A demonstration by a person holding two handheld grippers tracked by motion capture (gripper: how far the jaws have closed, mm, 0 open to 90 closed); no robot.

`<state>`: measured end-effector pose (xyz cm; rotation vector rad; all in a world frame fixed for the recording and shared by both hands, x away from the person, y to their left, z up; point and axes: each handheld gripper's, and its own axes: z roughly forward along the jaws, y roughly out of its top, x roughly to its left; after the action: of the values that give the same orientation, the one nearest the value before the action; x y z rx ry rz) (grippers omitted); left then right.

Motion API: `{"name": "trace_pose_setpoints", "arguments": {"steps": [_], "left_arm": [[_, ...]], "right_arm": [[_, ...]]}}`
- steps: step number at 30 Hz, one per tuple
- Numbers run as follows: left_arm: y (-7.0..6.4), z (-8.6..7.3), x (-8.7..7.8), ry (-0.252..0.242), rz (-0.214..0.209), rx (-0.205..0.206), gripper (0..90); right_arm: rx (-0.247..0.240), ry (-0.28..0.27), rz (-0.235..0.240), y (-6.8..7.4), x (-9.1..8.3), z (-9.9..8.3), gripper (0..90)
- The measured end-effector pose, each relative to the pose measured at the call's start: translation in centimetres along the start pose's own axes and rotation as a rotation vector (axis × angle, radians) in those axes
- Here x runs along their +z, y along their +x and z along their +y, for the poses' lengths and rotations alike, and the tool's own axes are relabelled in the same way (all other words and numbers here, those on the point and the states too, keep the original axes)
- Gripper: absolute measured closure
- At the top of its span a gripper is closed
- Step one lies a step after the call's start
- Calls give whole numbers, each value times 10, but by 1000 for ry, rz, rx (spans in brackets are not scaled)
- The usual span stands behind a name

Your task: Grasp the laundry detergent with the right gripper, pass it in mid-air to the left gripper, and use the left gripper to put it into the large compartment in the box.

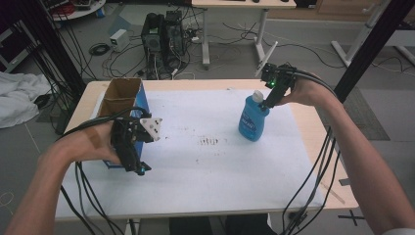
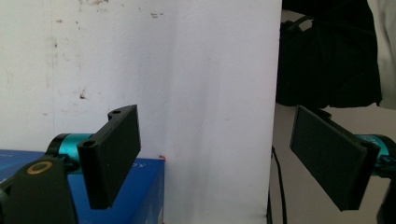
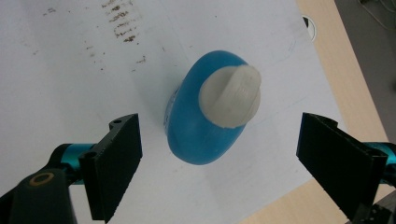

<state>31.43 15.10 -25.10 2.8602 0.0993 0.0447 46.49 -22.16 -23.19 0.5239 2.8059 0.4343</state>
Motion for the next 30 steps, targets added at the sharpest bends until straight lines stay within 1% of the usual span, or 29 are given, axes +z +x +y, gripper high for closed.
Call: {"name": "trace_pose_setpoints", "arguments": {"steps": [1, 2, 4, 6, 7, 8, 10, 11, 12, 13, 14, 16, 17, 18, 19, 21, 22, 24, 25, 26, 27, 28, 30], "left_arm": [[0, 0, 0, -1, -2, -3, 164], [0, 1, 0, 0, -2, 2, 164], [0, 1, 0, -4, -2, 0, 164], [0, 0, 0, -4, -3, -2, 164], [0, 0, 0, -4, -2, -3, 164], [1, 0, 0, -3, -2, -2, 164], [1, 0, 0, -2, -6, -3, 164], [1, 0, 0, -1, -6, -3, 164], [1, 0, 0, 0, -9, -1, 164], [1, 1, 0, -3, -8, 0, 164], [1, 1, 0, -1, -3, 0, 164], [1, 0, 0, -3, -5, -2, 164], [0, 0, 0, -2, -6, -7, 164], [1, -1, 0, -2, -6, -4, 164], [1, -1, 0, -2, -8, -6, 164], [1, -2, 1, -5, -7, -9, 164], [1, -2, 1, -5, -7, -10, 164], [1, -2, 2, -5, -9, -9, 164], [1, -2, 2, -6, -12, -9, 164], [1, -2, 2, -4, -11, -9, 164], [2, -2, 3, -6, -10, -10, 164], [2, -2, 3, -6, -11, -12, 164], [2, -2, 3, -5, -11, -9, 164]], "right_arm": [[18, 3, -5, 1, 1, -3, 134], [23, 3, -11, 1, 1, -4, 134], [50, -3, -26, 3, 3, -8, 134], [74, -18, -18, 5, 6, -13, 134], [98, -20, -19, 7, 7, -15, 134], [116, -30, -32, 10, 10, -18, 133], [119, -39, -29, 10, 11, -19, 133], [125, -46, -21, 11, 14, -21, 134], [134, -42, -18, 13, 17, -21, 134], [134, -36, -22, 14, 19, -22, 134], [145, -19, -36, 15, 22, -23, 133], [162, -15, -56, 15, 26, -25, 134], [178, -24, -56, 15, 28, -27, 134], [181, -40, -52, 15, 29, -29, 134], [209, -50, -59, 16, 30, -31, 134], [226, -78, -66, 17, 33, -34, 134], [248, -93, -72, 18, 34, -36, 134], [266, -120, -82, 19, 38, -39, 133], [290, -129, -89, 20, 39, -40, 134], [293, -152, -93, 21, 42, -42, 134], [309, -163, -102, 22, 45, -43, 134], [302, -171, -113, 22, 47, -45, 134], [325, -181, -122, 24, 50, -46, 134]]}}
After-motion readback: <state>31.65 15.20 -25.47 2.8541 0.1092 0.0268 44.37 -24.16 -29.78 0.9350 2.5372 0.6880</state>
